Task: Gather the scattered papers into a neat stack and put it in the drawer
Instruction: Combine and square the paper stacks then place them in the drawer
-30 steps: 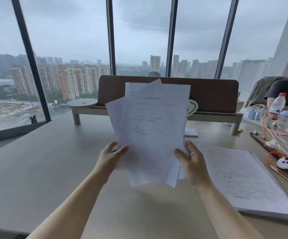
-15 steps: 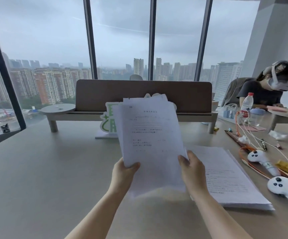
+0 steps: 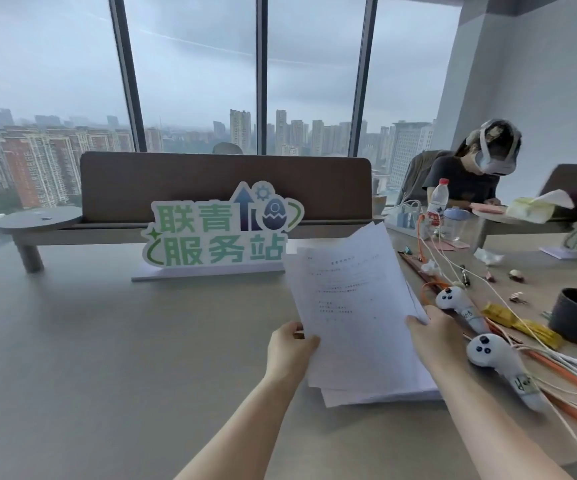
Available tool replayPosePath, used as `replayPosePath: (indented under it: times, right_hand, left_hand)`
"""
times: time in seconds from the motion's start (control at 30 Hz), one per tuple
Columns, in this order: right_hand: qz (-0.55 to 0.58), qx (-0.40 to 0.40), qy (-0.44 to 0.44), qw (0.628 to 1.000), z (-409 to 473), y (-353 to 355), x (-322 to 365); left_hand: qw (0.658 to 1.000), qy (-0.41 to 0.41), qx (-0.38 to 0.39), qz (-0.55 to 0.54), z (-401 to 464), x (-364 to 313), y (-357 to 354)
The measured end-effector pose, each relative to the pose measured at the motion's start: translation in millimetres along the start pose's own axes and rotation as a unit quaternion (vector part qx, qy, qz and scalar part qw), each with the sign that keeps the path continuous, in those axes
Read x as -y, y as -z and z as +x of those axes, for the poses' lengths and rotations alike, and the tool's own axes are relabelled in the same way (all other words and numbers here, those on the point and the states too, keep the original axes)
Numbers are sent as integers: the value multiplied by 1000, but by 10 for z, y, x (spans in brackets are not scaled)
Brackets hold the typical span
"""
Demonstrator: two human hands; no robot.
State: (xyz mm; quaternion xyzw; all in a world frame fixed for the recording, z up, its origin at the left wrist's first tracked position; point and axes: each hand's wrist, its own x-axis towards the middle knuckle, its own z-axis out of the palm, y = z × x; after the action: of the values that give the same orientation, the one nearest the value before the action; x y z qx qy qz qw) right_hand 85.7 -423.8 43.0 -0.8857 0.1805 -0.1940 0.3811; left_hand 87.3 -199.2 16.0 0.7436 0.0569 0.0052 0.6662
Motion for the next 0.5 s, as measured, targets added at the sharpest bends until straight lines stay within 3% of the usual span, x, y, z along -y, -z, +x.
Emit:
replayPosePath:
  times: [0.23, 0.5]
  right_hand:
    - [-74, 17, -36, 996, 218, -44, -318]
    - [-127, 115, -90, 981, 299, -79, -367]
  left_hand:
    - [994, -3, 55, 93, 57, 95, -298]
    - [971, -17, 31, 236, 57, 193, -377]
